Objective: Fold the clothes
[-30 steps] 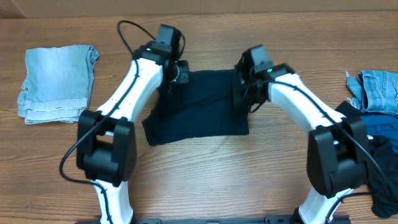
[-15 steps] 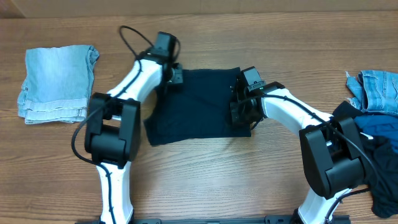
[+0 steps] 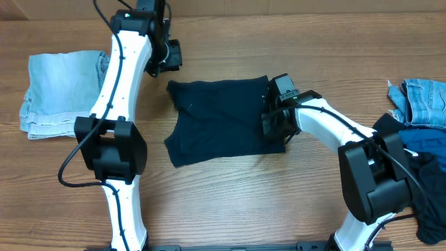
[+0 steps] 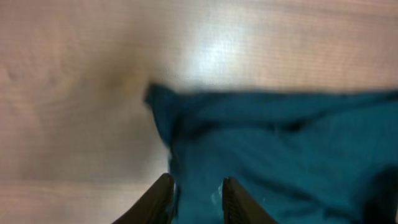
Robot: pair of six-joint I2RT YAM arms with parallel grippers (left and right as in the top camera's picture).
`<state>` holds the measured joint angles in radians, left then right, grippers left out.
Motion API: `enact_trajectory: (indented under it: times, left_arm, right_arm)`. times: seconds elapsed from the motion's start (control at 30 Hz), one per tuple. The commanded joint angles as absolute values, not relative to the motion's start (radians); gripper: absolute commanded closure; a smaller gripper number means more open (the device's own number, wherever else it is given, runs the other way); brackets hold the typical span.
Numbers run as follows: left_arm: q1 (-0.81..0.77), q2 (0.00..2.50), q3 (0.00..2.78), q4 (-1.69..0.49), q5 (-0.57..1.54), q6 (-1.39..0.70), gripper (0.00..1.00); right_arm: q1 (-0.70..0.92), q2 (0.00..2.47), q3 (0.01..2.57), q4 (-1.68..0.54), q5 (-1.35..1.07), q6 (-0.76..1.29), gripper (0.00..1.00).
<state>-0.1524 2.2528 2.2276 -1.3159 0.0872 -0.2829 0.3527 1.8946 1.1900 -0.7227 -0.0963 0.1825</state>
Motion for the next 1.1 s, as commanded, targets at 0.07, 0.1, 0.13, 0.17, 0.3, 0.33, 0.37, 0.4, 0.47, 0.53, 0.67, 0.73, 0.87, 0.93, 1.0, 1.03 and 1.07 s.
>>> enact_trajectory:
  times: [0.07, 0.1, 0.13, 0.17, 0.3, 0.33, 0.37, 0.4, 0.47, 0.53, 0.67, 0.73, 0.87, 0.93, 1.0, 1.03, 1.07]
  left_arm:
    - [-0.293, 2.255, 2.204, -1.402, -0.061, -0.478, 0.83]
    - [-0.315, 2.255, 2.199, -1.418, -0.102, -0.508, 0.86]
    - [-0.34, 2.255, 2.199, -1.441, -0.144, -0.534, 0.88]
    - [-0.363, 2.25, 2.199, -1.463, -0.181, -0.55, 0.91]
    - [-0.497, 2.122, 2.198, -1.575, -0.41, -0.62, 0.88]
    - [-0.519, 2.068, 2.198, -1.608, -0.456, -0.637, 0.8]
    - [-0.526, 2.03, 2.197, -1.631, -0.472, -0.643, 0.76]
    - [-0.53, 1.996, 2.194, -1.65, -0.465, -0.657, 0.72]
    - [-0.528, 1.925, 2.12, -1.632, -0.426, -0.667, 0.65]
    - [-0.516, 1.913, 1.968, -1.517, -0.337, -0.67, 0.61]
    - [-0.484, 1.915, 1.606, -1.223, -0.146, -0.651, 0.66]
    - [-0.473, 1.915, 1.5, -1.116, -0.101, -0.651, 0.69]
    - [-0.444, 1.915, 1.345, -0.963, -0.025, -0.658, 0.79]
    - [-0.433, 1.915, 1.301, -0.936, -0.025, -0.659, 0.79]
    - [-0.428, 1.915, 1.26, -0.929, -0.025, -0.662, 0.79]
    - [-0.427, 1.915, 1.248, -0.934, -0.022, -0.662, 0.8]
    - [-0.427, 1.915, 1.239, -0.939, -0.022, -0.662, 0.8]
  right_arm:
    - [0.345, 1.782, 1.27, -0.646, -0.076, 0.179, 0.96]
    - [0.345, 1.784, 1.27, -0.636, -0.081, 0.179, 0.96]
    - [0.345, 1.785, 1.27, -0.63, -0.084, 0.179, 0.96]
    - [0.345, 1.785, 1.27, -0.622, -0.083, 0.179, 0.96]
    - [0.345, 1.785, 1.27, -0.605, -0.083, 0.179, 0.95]
    - [0.345, 1.785, 1.27, -0.602, -0.083, 0.179, 0.95]
    - [0.345, 1.785, 1.27, -0.598, -0.084, 0.179, 0.96]
    - [0.345, 1.785, 1.27, -0.592, -0.084, 0.179, 0.95]
    - [0.345, 1.785, 1.27, -0.574, -0.084, 0.179, 0.95]
    - [0.345, 1.785, 1.27, -0.565, -0.088, 0.178, 0.92]
    - [0.345, 1.793, 1.27, -0.57, -0.091, 0.179, 0.92]
    - [0.345, 1.804, 1.27, -0.543, -0.091, 0.179, 0.93]
    - [0.345, 1.847, 1.27, -0.429, -0.16, 0.179, 0.96]
    - [0.345, 1.884, 1.27, -0.389, -0.171, 0.184, 0.96]
    - [0.345, 1.94, 1.27, -0.384, -0.171, 0.184, 0.96]
    - [0.345, 1.964, 1.27, -0.382, -0.171, 0.184, 0.96]
    - [0.345, 2.0, 1.27, -0.371, -0.171, 0.184, 0.96]
